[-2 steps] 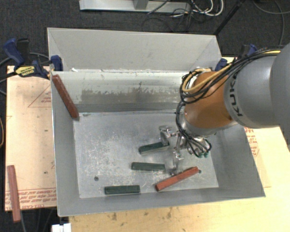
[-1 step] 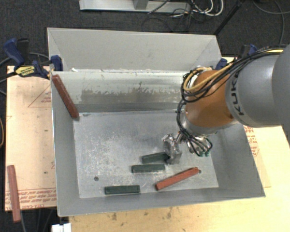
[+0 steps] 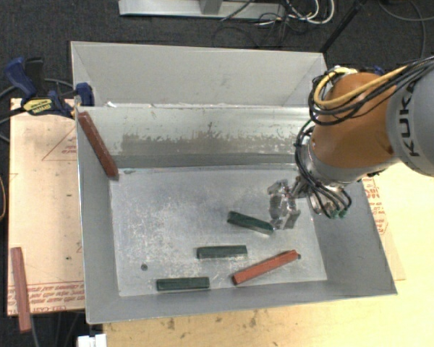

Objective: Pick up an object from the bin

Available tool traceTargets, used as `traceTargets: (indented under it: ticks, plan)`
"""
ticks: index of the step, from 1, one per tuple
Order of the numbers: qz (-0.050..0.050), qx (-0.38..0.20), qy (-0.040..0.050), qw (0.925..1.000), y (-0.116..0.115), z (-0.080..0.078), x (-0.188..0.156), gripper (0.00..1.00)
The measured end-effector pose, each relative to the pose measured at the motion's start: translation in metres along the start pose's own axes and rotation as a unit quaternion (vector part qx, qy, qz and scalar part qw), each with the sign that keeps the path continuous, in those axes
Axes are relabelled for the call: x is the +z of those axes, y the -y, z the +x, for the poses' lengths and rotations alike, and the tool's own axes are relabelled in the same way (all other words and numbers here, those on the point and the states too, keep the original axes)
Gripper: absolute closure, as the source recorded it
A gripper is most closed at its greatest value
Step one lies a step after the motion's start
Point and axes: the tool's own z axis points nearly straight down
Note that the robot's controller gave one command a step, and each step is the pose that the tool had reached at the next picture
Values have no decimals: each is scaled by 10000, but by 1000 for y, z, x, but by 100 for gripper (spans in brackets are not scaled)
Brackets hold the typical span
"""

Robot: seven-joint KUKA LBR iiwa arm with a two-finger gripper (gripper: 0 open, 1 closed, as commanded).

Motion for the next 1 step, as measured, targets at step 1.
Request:
traceTargets:
  ticks: [1]
  plan:
    - [7,-1052,6,9945,21,29,-143,100]
